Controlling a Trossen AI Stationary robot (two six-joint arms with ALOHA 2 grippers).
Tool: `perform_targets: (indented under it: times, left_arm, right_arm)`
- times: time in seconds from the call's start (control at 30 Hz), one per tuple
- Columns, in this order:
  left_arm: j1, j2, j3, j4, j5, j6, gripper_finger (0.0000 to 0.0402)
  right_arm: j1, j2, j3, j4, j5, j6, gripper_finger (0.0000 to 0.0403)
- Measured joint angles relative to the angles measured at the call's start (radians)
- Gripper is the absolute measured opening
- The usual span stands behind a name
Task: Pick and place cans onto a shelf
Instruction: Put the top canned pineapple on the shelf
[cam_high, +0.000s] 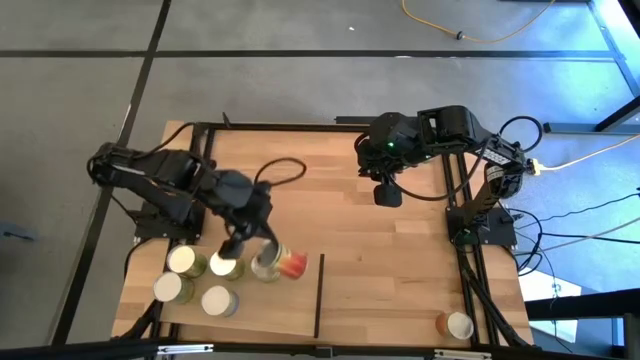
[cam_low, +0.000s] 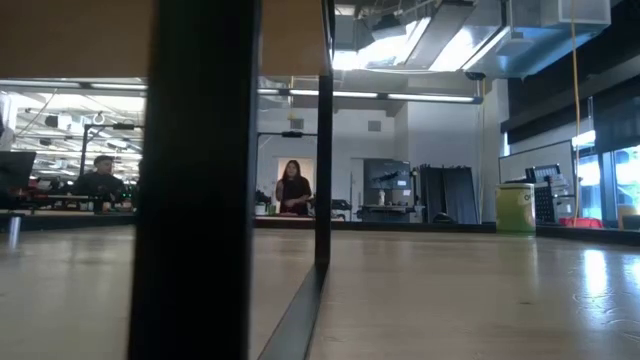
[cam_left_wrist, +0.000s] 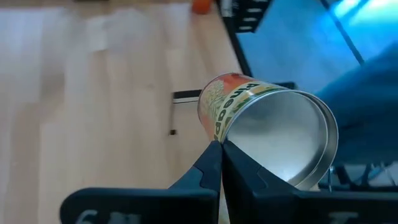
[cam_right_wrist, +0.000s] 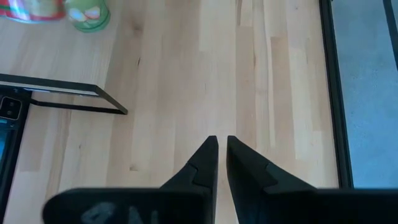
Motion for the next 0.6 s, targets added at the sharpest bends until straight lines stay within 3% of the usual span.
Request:
perform_targets:
  times: [0.37,0.6]
  left_arm:
    - [-0.187,0.000,0.000,0.090,0.013,0.062,0.0000]
    - [-0.282,0.020,-0.001,0.057,0.012,-0.041,0.0000]
  right_arm:
    - [0.000,0.006,-0.058,0.039,0.000,0.050,0.0036]
    - [0.000,0.008,-0.145,0.061,0.000,0.051,0.0036]
